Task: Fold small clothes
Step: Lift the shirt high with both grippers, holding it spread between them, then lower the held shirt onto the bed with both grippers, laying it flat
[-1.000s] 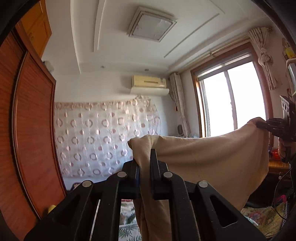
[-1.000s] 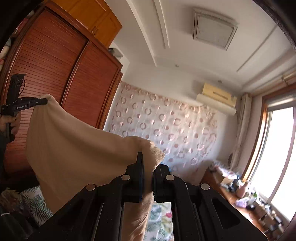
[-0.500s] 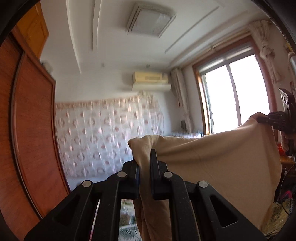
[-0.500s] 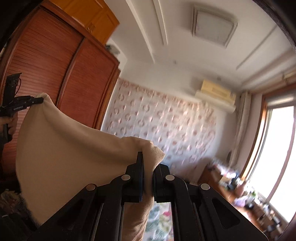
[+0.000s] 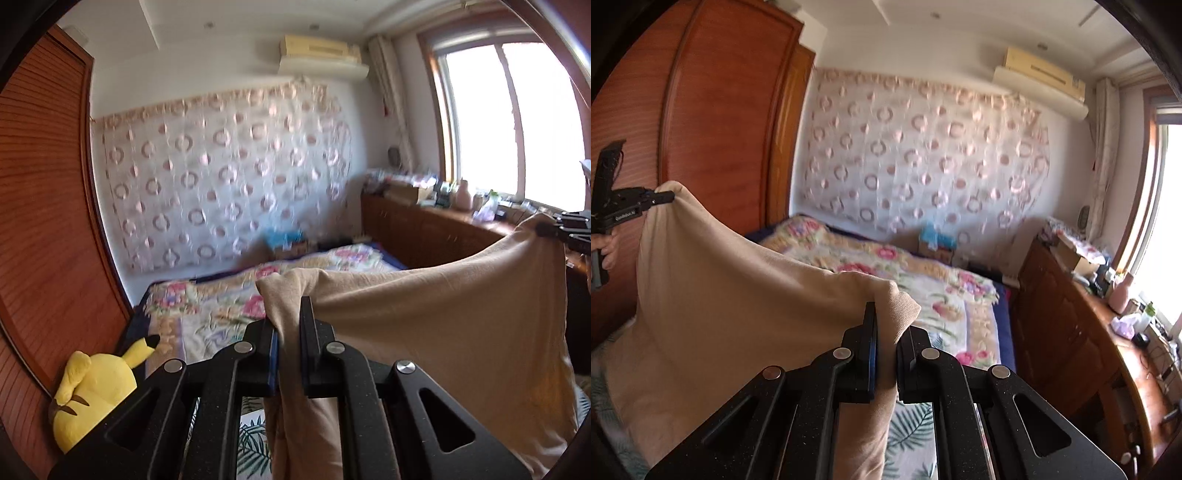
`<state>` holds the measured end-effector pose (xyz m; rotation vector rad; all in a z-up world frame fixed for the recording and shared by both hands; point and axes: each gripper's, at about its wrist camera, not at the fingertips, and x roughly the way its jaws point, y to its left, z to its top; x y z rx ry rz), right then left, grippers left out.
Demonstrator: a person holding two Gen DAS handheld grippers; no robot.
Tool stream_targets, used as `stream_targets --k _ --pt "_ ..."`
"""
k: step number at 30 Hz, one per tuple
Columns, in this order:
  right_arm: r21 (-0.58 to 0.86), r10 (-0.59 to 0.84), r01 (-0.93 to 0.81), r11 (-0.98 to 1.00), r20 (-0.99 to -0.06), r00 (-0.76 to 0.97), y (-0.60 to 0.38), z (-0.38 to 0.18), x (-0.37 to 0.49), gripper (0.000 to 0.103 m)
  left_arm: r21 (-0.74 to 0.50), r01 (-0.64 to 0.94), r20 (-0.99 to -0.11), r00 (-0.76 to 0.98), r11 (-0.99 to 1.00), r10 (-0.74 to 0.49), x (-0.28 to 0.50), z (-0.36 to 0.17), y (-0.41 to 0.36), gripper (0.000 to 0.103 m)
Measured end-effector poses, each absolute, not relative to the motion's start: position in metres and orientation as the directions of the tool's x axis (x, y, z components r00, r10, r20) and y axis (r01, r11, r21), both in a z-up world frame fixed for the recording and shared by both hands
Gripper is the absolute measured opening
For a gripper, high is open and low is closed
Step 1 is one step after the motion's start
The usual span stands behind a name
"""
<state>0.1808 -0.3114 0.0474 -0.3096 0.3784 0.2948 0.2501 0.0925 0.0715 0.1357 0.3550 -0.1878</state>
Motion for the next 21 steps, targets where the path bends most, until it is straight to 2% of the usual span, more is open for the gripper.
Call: stream_targets --k 4,8,10,19,21 --pt "-0.231 0.203 -0.339 0.912 -0.463 0.863 -0.299 0.028 0.247 0.007 0.111 0.200 -0.427 0.894 0.973 -0.135 0.297 0.045 0.084 0.010" --pt "-0.239 0.169 -0.334 0.912 -0.523 0.835 -0.274 0.060 0.313 0.007 0.124 0.203 -0.485 0.866 0.971 -0.119 0.332 0.019 0.077 0.010" --pt "-0.234 0.152 -0.328 0.915 -0.552 0.820 -0.266 0.059 0.341 0.007 0.129 0.206 -0.508 0.854 0.970 -0.113 0.348 0.008 0.072 0.010" --pt "-0.210 0.089 -0.307 0.928 -0.676 0.731 -0.242 0.049 0.421 0.008 0.156 0.232 -0.613 0.785 0.960 -0.090 0.396 -0.041 0.058 0.012" --pt "-0.214 0.075 -0.306 0.928 -0.695 0.715 -0.237 0.043 0.427 0.007 0.145 0.244 -0.645 0.758 0.959 -0.095 0.398 -0.051 0.059 0.016"
